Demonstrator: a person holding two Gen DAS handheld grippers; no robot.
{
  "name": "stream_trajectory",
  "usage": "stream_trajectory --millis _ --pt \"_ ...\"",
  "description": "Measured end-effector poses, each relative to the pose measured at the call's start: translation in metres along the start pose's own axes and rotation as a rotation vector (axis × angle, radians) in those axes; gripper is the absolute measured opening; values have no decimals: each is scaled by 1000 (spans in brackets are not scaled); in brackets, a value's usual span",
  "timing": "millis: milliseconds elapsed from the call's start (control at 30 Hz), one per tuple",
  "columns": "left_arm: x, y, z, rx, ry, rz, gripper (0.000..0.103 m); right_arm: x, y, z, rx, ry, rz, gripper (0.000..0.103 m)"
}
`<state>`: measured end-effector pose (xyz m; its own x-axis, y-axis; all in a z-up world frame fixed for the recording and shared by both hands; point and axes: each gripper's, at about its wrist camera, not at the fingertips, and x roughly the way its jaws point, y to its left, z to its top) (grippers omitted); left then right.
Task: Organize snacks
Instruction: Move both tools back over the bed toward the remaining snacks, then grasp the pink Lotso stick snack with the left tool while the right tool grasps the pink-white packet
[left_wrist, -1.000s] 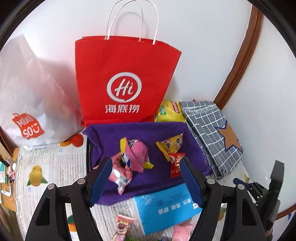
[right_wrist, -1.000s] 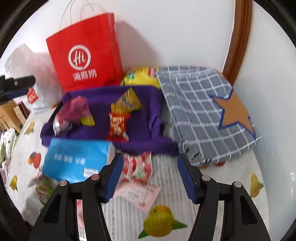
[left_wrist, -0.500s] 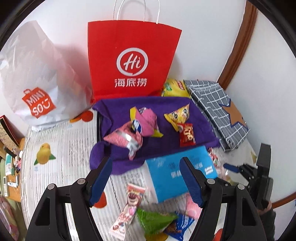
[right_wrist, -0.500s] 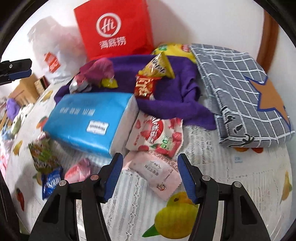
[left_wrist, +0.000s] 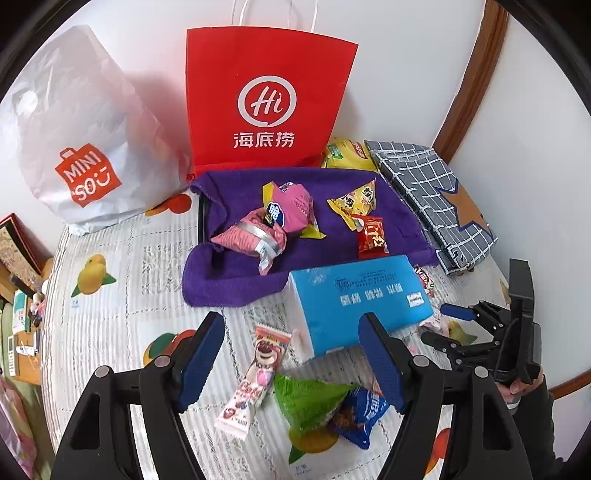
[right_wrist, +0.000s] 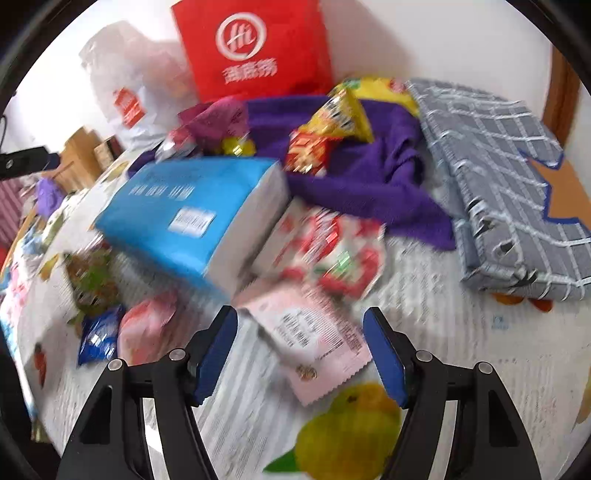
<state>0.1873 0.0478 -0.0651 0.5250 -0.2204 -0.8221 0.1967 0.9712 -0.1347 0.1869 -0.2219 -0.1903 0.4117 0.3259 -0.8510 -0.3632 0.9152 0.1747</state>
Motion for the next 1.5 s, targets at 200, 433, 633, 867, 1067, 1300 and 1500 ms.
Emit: stream_trajectory --millis 200,433,633,867,1067,1300,1500 --pt "-7 1 -11 -7 0 -7 73 -12 17 -9 -21 -33 -36 71" --pt "-15 8 -18 -8 -13 -21 73 -13 19 4 -27 -102 -66 71" --pt "-14 10 -21 20 -16 -38 73 10 13 10 -52 -54 -10 71" --pt "-6 26 -23 11 -14 -64 73 10 18 0 -62 -13 -17 69" --pt "7 45 -18 -21 -6 -101 73 4 30 -12 -73 12 -70 60" --pt "19 62 -16 -30 -1 -136 73 8 34 -11 -49 24 -198 40" --pt "43 68 -22 -26 46 -145 72 7 34 -10 23 -9 -241 38"
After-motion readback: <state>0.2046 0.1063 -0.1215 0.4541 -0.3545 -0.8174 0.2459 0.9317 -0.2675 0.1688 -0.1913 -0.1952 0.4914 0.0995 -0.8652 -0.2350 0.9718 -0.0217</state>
